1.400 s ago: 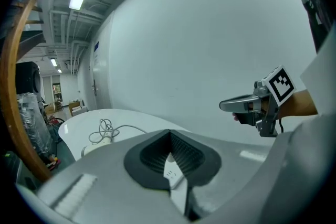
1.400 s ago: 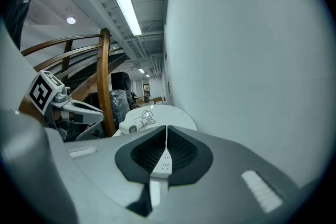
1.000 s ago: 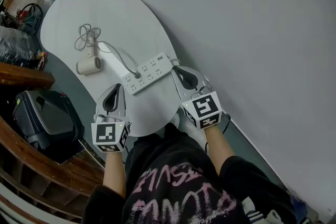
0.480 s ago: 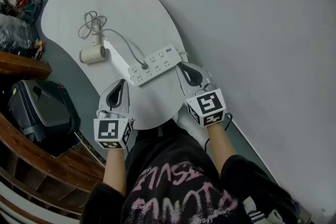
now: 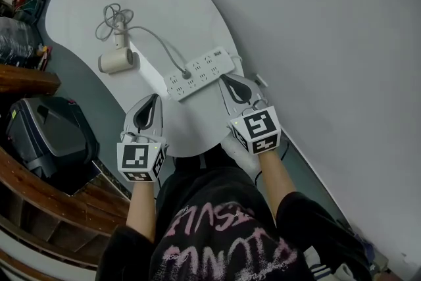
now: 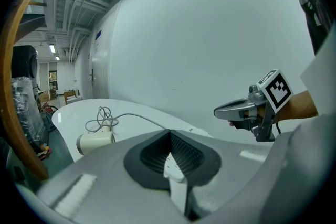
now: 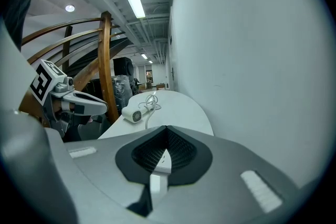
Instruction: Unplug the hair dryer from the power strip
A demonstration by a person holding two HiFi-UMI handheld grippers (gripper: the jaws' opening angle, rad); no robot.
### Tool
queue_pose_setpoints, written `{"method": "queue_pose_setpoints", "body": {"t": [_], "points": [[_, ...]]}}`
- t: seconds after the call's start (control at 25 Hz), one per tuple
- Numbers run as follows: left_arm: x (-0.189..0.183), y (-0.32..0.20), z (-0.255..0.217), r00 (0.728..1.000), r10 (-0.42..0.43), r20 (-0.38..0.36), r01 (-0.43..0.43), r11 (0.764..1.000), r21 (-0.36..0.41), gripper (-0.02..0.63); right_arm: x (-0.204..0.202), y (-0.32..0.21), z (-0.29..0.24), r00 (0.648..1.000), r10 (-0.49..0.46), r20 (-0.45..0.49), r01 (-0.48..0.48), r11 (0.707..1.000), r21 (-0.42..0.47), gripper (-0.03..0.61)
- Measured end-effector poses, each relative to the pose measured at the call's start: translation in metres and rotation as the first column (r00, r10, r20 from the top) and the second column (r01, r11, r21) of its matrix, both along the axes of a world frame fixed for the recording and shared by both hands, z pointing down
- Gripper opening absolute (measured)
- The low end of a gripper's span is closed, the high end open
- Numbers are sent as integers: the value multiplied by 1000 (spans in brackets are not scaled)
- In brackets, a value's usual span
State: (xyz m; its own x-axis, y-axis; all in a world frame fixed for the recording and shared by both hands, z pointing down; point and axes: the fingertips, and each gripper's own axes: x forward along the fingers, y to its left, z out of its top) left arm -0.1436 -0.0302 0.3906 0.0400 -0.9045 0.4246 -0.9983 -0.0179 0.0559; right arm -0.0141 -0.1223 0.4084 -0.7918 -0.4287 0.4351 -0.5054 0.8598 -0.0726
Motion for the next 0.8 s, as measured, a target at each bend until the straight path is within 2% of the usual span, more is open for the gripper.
{"method": "queue_pose_setpoints", "body": {"t": [0.52, 0.8], "points": [[0, -19, 23, 997, 59, -43, -60, 998, -34, 1, -25, -5, 27, 998, -48, -50, 47, 998, -38, 8], [-1, -30, 30, 996, 77, -41, -79, 996, -29, 1, -30, -9, 40, 996, -55, -64, 50, 996, -70, 8]]}}
